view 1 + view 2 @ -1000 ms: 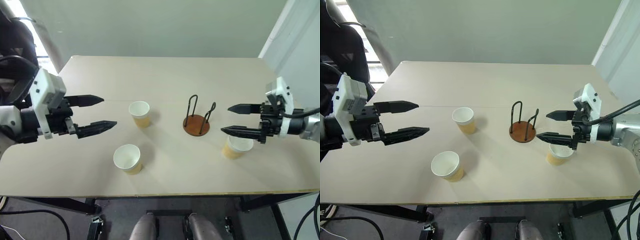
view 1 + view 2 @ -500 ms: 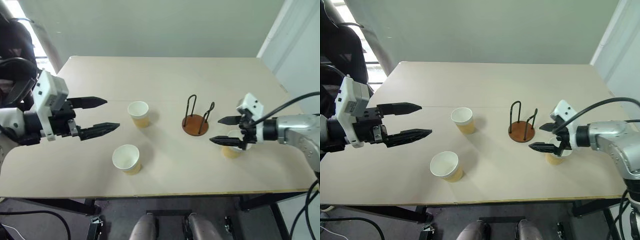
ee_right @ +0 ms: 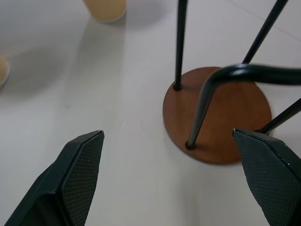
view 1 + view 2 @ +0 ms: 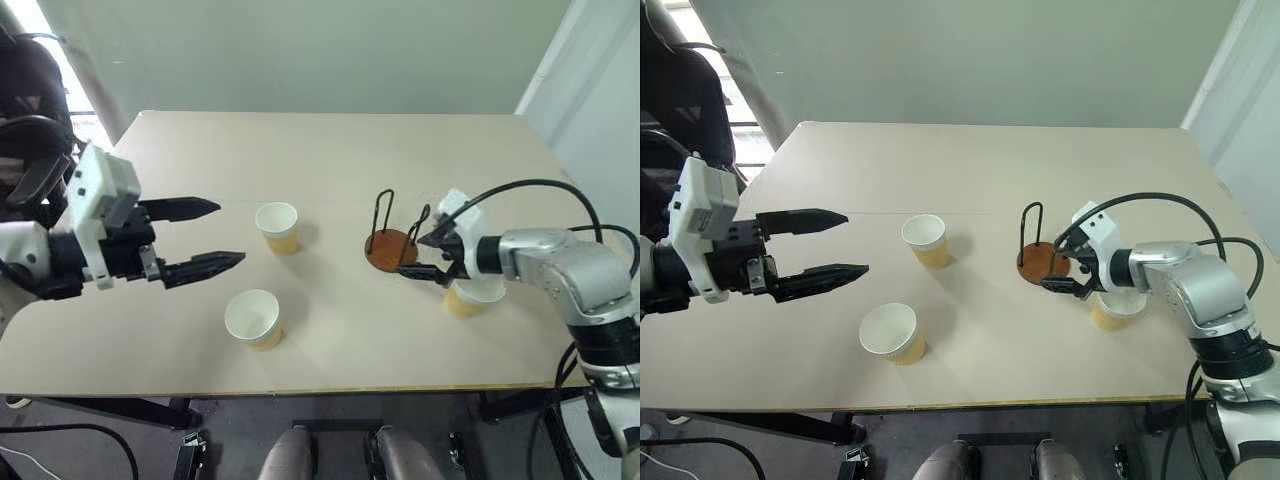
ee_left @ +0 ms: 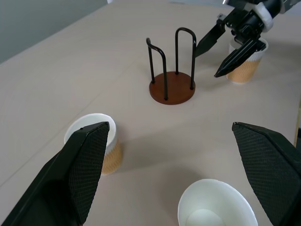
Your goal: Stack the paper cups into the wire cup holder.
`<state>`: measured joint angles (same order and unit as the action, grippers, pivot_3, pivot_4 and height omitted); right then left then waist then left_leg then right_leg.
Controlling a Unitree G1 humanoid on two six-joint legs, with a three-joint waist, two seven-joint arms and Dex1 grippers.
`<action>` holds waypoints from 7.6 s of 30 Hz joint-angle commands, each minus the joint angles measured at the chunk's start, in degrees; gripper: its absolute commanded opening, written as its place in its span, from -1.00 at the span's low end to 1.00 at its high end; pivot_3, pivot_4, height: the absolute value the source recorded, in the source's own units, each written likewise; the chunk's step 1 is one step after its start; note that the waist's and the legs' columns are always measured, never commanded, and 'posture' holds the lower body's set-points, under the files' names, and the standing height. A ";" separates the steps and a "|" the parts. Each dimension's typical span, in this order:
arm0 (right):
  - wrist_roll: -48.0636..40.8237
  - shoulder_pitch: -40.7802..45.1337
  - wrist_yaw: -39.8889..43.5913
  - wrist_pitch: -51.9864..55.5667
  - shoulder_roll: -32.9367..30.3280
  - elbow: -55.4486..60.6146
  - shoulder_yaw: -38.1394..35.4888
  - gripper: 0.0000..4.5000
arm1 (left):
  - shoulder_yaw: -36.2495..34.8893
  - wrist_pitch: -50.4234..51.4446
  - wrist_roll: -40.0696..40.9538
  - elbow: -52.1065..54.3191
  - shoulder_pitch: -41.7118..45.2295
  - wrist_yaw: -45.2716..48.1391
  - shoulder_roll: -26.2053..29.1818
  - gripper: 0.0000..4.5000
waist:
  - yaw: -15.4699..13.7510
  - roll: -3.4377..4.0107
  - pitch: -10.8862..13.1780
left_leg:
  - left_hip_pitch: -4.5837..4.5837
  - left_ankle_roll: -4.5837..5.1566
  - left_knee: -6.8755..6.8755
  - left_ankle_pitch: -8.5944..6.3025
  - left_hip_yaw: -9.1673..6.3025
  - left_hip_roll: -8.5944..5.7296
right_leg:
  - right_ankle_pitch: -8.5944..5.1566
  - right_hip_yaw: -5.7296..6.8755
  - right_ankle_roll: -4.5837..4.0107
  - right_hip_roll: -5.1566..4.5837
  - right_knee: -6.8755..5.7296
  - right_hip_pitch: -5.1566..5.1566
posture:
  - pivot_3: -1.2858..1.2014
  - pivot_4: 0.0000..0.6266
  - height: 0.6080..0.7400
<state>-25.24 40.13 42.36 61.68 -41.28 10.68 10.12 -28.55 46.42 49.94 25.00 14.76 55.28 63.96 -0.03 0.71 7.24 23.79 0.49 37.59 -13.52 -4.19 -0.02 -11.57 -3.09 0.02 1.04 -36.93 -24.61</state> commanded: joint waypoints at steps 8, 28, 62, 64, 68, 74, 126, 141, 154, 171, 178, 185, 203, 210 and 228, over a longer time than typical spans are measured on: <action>3.85 4.07 -3.32 -3.81 7.51 -3.41 0.45 0.82 | -4.45 0.47 1.77 2.79 -1.87 -1.08 0.35 1.00 | -0.13 0.00 0.00 | 0.06 -0.01 0.00 0.01 0.01 0.01 | 0.03 0.02 -0.06 0.00 -0.01 -0.08 | 0.03 -0.52 1.00; 1.52 -1.03 16.48 -17.04 2.40 1.80 4.41 -0.99 | -4.64 -0.36 1.40 2.14 -2.52 -0.56 1.02 1.00 | 0.00 -0.07 -0.04 | 0.12 -0.06 0.00 -0.03 0.03 0.03 | -0.06 0.03 -0.27 0.00 -0.01 -0.12 | 0.03 -0.52 1.00; 14.11 -5.07 32.57 -33.98 -3.32 5.35 14.73 0.32 | -0.33 -1.56 -0.06 0.60 2.28 -0.70 1.34 1.00 | 0.21 -0.19 -0.09 | 0.15 -0.05 0.35 0.02 0.05 0.06 | -0.19 0.02 -0.63 0.03 -0.02 -0.02 | 0.03 -0.52 1.00; 14.84 -4.87 33.27 -34.61 -4.10 5.13 14.60 0.65 | -0.07 -1.68 -0.14 0.44 2.61 -0.59 1.31 1.00 | 0.20 -0.19 -0.09 | 0.15 -0.06 0.33 0.02 0.04 0.07 | -0.19 0.02 -0.63 0.03 -0.02 -0.03 | 0.03 -0.52 1.00; 17.00 -3.51 34.95 -35.97 -7.70 7.06 13.68 0.99 | 1.05 -2.31 -0.62 -0.46 3.80 -0.04 1.39 1.00 | 0.13 -0.20 -0.09 | 0.17 -0.06 0.35 -0.01 0.04 0.06 | -0.19 0.02 -0.62 0.03 -0.02 -0.03 | 0.03 -0.52 1.00; 16.76 -2.28 37.74 -36.97 -14.71 11.41 9.85 0.99 | 4.14 -4.20 -1.88 -1.75 5.07 0.76 0.36 1.00 | 0.12 -0.21 -0.07 | 0.17 -0.08 0.31 -0.02 0.04 0.07 | -0.19 0.02 -0.63 0.03 -0.02 -0.04 | 0.03 -0.52 1.00; 29.29 -7.99 38.35 -48.13 -20.47 -3.95 6.85 -0.99 | -0.46 1.51 3.10 6.86 -1.48 8.54 4.36 1.00 | -0.05 -0.26 -0.02 | 0.09 0.09 0.48 -0.27 0.10 0.08 | -0.19 -0.12 -0.30 0.07 0.02 0.13 | 0.03 -0.52 1.00; 17.87 0.44 47.13 -46.65 -22.20 -2.47 -0.06 -0.99 | -8.49 -0.58 9.16 6.14 -1.45 9.96 1.88 1.00 | 0.05 -0.20 0.01 | 0.10 0.08 0.46 -0.26 0.15 0.08 | -0.22 -0.13 -0.38 0.08 0.01 0.10 | 0.03 -0.52 1.00; -7.91 16.80 46.36 -31.14 -12.31 6.80 -1.56 -0.99 | -14.35 -1.17 8.88 7.85 -9.89 10.64 0.00 1.00 | 0.58 -0.19 0.02 | -0.01 0.04 0.36 -0.22 0.15 0.16 | -0.48 -0.14 -0.64 0.18 -0.01 0.12 | 0.03 -0.52 1.00; 6.20 14.25 46.81 -38.34 -6.06 5.36 10.61 -0.99 | -19.37 2.52 12.57 11.54 -15.54 8.65 0.85 1.00 | 0.65 -0.21 0.01 | -0.02 -0.05 0.37 -0.25 0.10 0.28 | -0.43 -0.12 -0.86 0.30 -0.04 0.09 | 0.03 -0.52 1.00; 7.08 13.48 47.62 -39.13 -5.41 6.11 11.02 -0.99 | -20.27 3.06 12.29 12.27 -16.71 7.99 1.55 1.00 | 0.68 -0.21 0.01 | -0.03 -0.06 0.37 -0.27 0.11 0.31 | -0.43 -0.13 -0.87 0.33 -0.04 0.10 | 0.03 -0.52 1.00; 8.27 13.29 47.49 -39.00 -4.79 6.53 11.37 -0.99 | -20.15 2.82 12.27 12.35 -17.09 7.75 2.02 1.00 | 0.68 -0.21 0.01 | -0.03 -0.06 0.38 -0.27 0.11 0.33 | -0.44 -0.13 -0.90 0.34 -0.04 0.10 | 0.03 -0.52 1.00; 10.40 14.58 46.84 -39.14 -6.32 0.48 7.25 0.99 | -15.63 0.02 2.56 11.39 -21.17 12.56 6.60 1.00 | 0.68 -0.20 0.01 | -0.02 -0.08 0.37 -0.28 0.11 0.34 | -0.45 -0.13 -0.93 0.35 -0.03 0.09 | 0.03 -0.52 1.00; 0.17 12.45 46.94 -33.13 -15.37 -8.44 -10.93 0.99 | -1.88 -11.83 -12.91 6.60 -22.96 18.65 13.24 1.00 | -0.36 -0.28 -0.03 | 0.24 -0.16 0.39 -0.35 0.09 0.33 | -0.48 -0.17 -1.02 0.35 -0.02 -0.15 | 0.03 -0.52 1.00; -12.19 -3.15 37.18 -23.81 -24.98 6.18 -28.16 0.99 | 25.93 -21.12 -23.83 -0.22 -4.79 26.25 13.70 1.00 | 0.14 -0.27 -0.04 | 0.22 -0.37 0.34 -0.68 0.11 0.49 | -0.56 -0.13 -1.05 0.45 -0.07 -0.21 | 0.03 -0.52 1.00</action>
<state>-36.22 37.13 80.47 37.64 -64.48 15.19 -14.95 -3.15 26.32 27.01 24.72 8.57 80.96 77.61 0.11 0.44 7.20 24.02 0.12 37.94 -14.21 -4.09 0.46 -12.13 -3.23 -1.03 1.49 -37.00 -24.81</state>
